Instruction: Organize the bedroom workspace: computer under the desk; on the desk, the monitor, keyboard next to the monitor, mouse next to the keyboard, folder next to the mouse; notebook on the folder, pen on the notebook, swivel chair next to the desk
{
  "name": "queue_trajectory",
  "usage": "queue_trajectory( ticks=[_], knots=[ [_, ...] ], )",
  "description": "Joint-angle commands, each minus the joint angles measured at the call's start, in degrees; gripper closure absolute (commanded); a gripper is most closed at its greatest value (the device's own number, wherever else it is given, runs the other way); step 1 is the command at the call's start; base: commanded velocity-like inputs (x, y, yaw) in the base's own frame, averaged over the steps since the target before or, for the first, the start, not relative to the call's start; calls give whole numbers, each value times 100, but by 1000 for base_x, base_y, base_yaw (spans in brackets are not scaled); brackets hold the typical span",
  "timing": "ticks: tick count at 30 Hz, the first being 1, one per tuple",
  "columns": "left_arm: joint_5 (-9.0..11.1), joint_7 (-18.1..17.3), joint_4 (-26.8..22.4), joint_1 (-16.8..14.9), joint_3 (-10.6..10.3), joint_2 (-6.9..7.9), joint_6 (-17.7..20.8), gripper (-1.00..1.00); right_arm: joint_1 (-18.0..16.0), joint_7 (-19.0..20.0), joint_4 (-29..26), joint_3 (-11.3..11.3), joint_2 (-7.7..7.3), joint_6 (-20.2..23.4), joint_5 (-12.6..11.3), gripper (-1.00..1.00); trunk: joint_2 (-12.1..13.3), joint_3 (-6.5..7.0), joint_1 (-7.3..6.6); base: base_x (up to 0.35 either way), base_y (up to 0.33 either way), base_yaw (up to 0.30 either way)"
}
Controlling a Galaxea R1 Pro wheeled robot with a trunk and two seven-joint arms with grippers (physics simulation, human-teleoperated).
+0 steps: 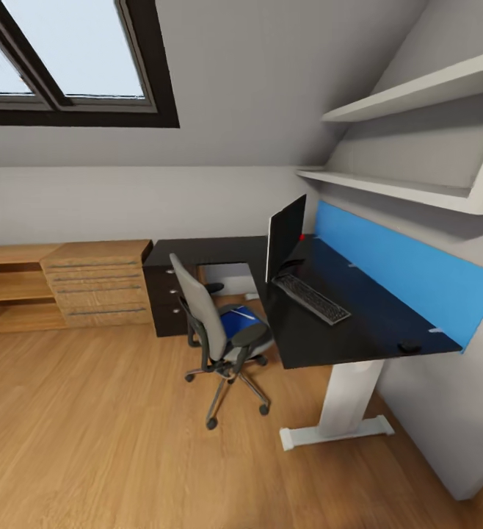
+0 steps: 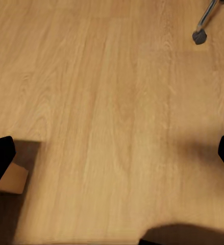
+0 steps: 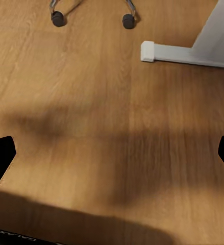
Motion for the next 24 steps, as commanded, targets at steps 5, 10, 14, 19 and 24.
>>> queue_trajectory(
  ticks=[5, 10, 14, 19, 24],
  knots=[
    [-48, -22, 3, -3, 36, -2, -12, -100, -2, -60, 3, 2, -7, 0, 54, -100, -4, -6, 0, -97, 258, 287],
    [-35, 5, -2, -3, 58, 8, -54, -100, -2, -60, 3, -3, -18, 2, 47, -100, -4, -6, 0, -93, 178, 287],
    [-17, 29, -20, -3, 80, -51, -72, -100, -2, -53, 3, -11, -29, 4, 46, -100, -4, -6, 0, -17, 31, 282],
    [-1, 41, -25, -4, 72, -122, -54, -100, -2, -37, 3, -21, -42, 3, 45, -100, -4, -6, 0, -2, 4, 107],
    [9, 54, -17, -4, 84, -224, -134, -100, -20, -50, 61, -8, 39, 24, 55, -100, -4, -6, 0, 0, 0, 6]
  ],
)
